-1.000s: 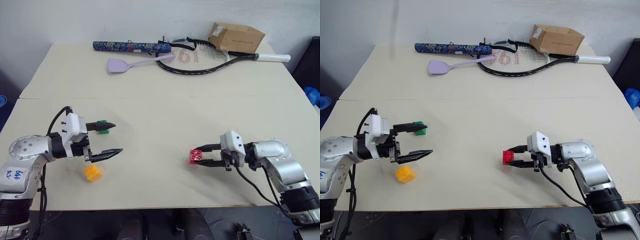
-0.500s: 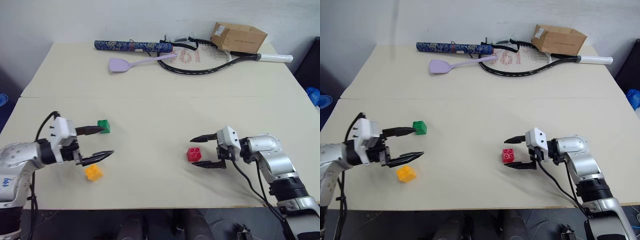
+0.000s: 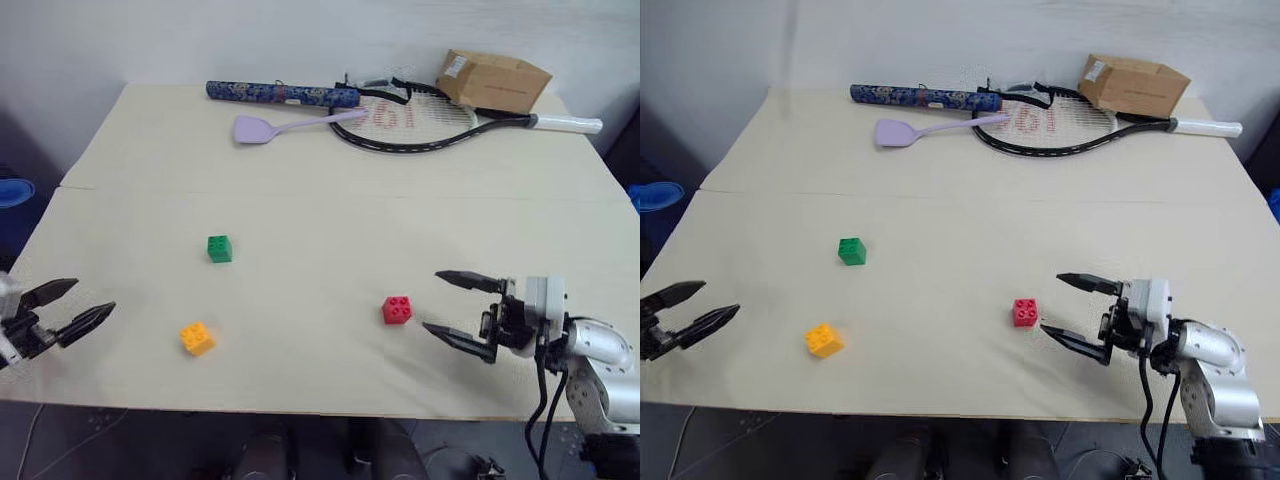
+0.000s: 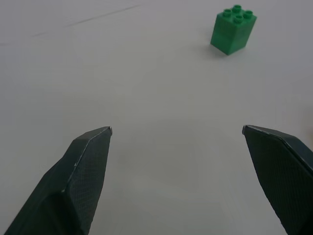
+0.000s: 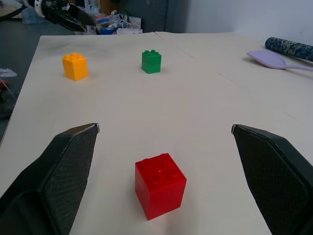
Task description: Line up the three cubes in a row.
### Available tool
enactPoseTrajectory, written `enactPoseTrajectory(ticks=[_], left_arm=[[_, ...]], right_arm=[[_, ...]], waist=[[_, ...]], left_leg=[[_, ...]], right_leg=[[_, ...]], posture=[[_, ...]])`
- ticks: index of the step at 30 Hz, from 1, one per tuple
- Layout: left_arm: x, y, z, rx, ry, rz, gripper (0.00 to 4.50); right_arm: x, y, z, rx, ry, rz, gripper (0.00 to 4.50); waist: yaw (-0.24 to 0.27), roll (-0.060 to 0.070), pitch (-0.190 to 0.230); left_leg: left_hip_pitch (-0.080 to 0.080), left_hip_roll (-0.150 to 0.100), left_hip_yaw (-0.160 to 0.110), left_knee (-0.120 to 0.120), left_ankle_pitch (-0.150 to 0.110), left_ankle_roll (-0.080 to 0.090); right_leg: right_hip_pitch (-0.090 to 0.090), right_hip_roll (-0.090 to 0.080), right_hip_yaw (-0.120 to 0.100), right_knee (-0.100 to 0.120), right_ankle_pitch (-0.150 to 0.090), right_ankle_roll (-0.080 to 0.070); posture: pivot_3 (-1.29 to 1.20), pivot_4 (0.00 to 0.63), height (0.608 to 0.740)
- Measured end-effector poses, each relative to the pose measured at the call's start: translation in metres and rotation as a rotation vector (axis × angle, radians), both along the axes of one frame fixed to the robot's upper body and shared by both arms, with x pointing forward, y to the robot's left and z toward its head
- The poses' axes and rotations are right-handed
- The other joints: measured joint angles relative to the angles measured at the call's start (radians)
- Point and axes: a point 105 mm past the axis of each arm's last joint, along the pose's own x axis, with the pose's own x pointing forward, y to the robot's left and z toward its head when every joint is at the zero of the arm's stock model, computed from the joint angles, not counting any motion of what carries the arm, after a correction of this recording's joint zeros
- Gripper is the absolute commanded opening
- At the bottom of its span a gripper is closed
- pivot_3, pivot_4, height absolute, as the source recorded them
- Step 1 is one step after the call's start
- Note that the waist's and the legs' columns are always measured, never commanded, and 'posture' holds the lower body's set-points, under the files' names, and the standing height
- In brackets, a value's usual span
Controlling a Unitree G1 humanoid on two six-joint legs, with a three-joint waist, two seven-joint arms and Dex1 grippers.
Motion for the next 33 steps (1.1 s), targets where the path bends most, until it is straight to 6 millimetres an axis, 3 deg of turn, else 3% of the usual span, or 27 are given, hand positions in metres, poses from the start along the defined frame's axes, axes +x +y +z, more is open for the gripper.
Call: enactPoseTrajectory(ticks=[3, 9, 14, 18, 21, 29, 33], left_arm=[[0.032, -0.029, 0.018, 0.021, -0.059, -0.131, 4.5], [0.084, -0.059, 0.03, 0.092, -0.044, -0.294, 4.5], [0.107, -0.085, 0.006, 0.169, 0.062, -0.426, 4.5], [0.11, -0.101, -0.016, 0.235, 0.133, -0.517, 4.5], [0.11, -0.102, -0.021, 0.274, 0.15, -0.535, 3.93], [0.107, -0.101, -0.023, 0.334, 0.164, -0.577, 1.49], [0.107, -0.106, -0.012, 0.355, 0.14, -0.628, 1.49]], right_arm=[[0.001, 0.005, 0.009, 0.005, -0.046, 0.003, 4.46], [0.006, 0.005, 0.017, 0.013, -0.074, -0.021, 4.46], [0.005, 0.005, 0.016, 0.013, -0.07, -0.042, 4.46], [-0.001, 0.006, 0.016, 0.012, -0.071, -0.062, 4.46], [-0.003, 0.004, 0.015, 0.013, -0.068, -0.081, 4.5], [-0.006, 0.004, 0.013, 0.015, -0.061, -0.105, 4.5], [-0.007, 0.003, 0.011, 0.012, -0.053, -0.11, 4.5]], waist=[[-0.002, -0.001, -0.001], [-0.012, -0.002, -0.001], [-0.016, -0.002, -0.001], [-0.024, -0.002, -0.001], [-0.027, -0.002, -0.001], [-0.025, -0.003, -0.001], [-0.021, -0.003, -0.001]], left_leg=[[0.0, 0.0, 0.0, 0.0, 0.001, -0.001], [-0.001, -0.001, 0.006, 0.0, 0.001, -0.001], [-0.001, -0.001, 0.007, 0.0, 0.002, 0.0], [-0.001, 0.0, 0.007, 0.0, 0.002, 0.0], [-0.001, 0.0, 0.007, 0.001, 0.002, 0.0], [-0.002, 0.0, 0.006, 0.003, 0.001, 0.001], [-0.003, 0.0, 0.005, 0.005, 0.001, 0.002]], right_leg=[[0.0, 0.001, 0.0, 0.003, 0.001, 0.0], [-0.003, 0.011, -0.005, 0.003, 0.001, 0.001], [-0.003, 0.013, -0.004, 0.002, 0.002, 0.002], [-0.003, 0.013, -0.004, 0.002, 0.002, 0.002], [-0.003, 0.013, -0.004, 0.002, 0.002, 0.002], [-0.003, 0.013, -0.004, 0.003, 0.002, 0.002], [-0.002, 0.012, -0.004, 0.003, 0.002, 0.002]], posture=[[0.0, 0.15, 0.74], [0.0, 0.15, 0.74], [0.0, 0.15, 0.74], [0.0, 0.15, 0.74], [0.0, 0.15, 0.74], [0.0, 0.15, 0.74], [0.0, 0.15, 0.74]])
